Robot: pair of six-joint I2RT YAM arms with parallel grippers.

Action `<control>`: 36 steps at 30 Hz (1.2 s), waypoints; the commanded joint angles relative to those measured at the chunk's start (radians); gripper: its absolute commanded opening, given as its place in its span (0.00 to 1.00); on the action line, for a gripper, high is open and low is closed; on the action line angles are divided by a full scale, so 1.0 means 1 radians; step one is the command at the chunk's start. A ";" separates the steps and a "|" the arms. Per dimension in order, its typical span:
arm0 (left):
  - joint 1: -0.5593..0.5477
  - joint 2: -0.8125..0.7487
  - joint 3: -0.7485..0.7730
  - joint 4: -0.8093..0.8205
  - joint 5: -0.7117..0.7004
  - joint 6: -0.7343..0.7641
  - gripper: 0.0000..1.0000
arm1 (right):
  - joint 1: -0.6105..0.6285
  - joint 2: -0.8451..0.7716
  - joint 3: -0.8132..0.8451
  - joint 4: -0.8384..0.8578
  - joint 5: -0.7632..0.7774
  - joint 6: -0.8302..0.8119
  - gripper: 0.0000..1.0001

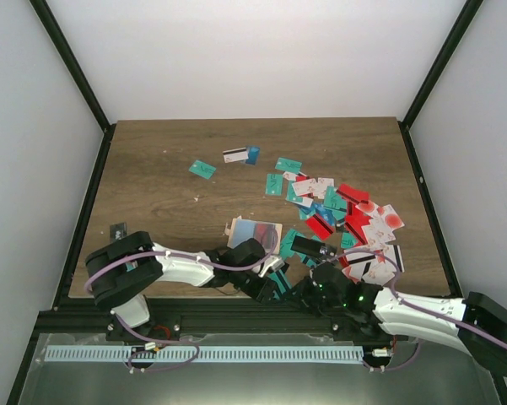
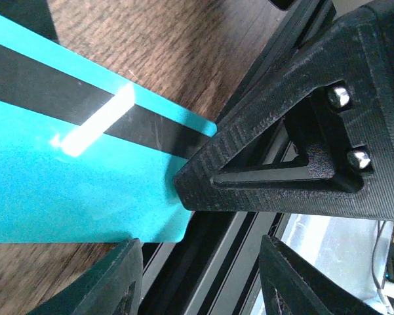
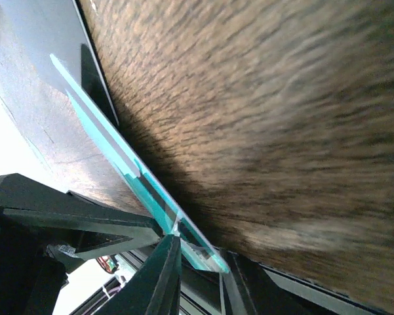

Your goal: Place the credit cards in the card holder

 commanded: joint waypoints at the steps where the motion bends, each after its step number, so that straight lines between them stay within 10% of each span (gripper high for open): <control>1: -0.006 0.029 -0.030 -0.003 -0.008 -0.009 0.51 | 0.001 -0.014 -0.074 0.048 0.048 0.001 0.18; 10: -0.005 -0.112 -0.045 -0.082 -0.077 -0.067 0.51 | 0.001 -0.081 -0.054 -0.046 0.031 -0.003 0.01; 25: 0.021 -0.466 -0.044 -0.346 -0.299 -0.188 0.53 | 0.000 -0.231 0.099 -0.250 -0.006 -0.078 0.01; 36: 0.174 -0.664 -0.060 -0.350 -0.227 -0.265 0.78 | -0.001 -0.219 0.286 -0.295 0.041 -0.187 0.01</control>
